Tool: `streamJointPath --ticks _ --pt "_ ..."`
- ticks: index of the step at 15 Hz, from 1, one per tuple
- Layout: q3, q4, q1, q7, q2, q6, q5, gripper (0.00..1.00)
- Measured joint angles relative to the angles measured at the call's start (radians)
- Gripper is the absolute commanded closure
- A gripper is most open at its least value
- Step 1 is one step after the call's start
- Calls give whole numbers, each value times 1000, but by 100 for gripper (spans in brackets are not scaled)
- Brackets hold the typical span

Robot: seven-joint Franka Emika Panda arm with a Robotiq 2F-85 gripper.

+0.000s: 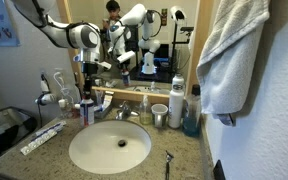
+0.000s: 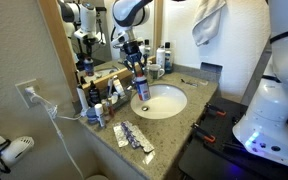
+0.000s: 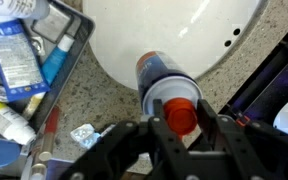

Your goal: Move the blue and white bottle to the left side of the sink

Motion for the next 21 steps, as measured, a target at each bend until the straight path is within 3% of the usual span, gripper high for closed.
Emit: streamJointPath --ticks 9,15,21 --pt "39 24 59 18 41 25 26 88" --pt "39 26 55 18 45 115 116 88" --pt "39 19 57 18 65 231 128 88"
